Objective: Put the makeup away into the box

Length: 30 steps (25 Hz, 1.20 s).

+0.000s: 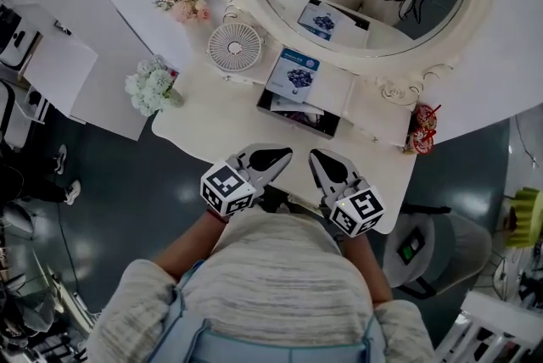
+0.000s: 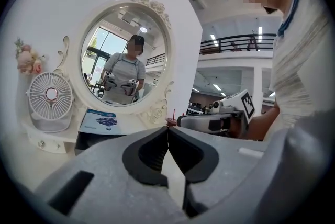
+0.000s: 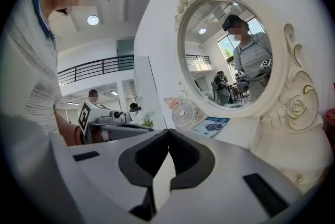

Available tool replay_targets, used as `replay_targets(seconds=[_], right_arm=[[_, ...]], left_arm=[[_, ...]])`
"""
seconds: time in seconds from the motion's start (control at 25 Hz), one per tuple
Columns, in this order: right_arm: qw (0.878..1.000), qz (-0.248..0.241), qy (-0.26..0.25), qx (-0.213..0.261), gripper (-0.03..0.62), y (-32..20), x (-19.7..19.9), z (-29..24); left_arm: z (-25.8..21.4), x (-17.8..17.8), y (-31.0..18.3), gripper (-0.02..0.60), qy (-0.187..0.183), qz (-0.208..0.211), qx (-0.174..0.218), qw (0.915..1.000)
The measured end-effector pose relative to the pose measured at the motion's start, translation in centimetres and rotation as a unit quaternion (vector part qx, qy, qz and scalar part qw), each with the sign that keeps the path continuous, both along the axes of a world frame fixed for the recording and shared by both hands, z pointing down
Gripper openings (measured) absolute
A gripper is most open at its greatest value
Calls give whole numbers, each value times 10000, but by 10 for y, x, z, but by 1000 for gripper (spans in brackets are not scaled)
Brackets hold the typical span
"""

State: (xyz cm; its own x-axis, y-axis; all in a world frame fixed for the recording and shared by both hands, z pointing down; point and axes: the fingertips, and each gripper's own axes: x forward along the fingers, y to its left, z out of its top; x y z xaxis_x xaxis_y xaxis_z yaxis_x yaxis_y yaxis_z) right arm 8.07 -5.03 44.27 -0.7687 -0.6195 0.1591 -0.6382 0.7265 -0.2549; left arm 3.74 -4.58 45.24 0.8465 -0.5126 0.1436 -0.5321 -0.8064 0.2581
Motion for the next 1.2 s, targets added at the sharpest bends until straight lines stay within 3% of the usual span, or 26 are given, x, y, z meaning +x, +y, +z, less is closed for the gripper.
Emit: replay_targets(seconds=[0.48, 1.2], right_arm=[[9998, -186, -79, 11, 9, 5, -3, -4], [9997, -99, -194, -69, 9, 7, 7, -1]], left_arm=[[-5, -6, 7, 14, -93, -273, 44, 9996], [-5, -3, 12, 14, -274, -292, 33, 9992]])
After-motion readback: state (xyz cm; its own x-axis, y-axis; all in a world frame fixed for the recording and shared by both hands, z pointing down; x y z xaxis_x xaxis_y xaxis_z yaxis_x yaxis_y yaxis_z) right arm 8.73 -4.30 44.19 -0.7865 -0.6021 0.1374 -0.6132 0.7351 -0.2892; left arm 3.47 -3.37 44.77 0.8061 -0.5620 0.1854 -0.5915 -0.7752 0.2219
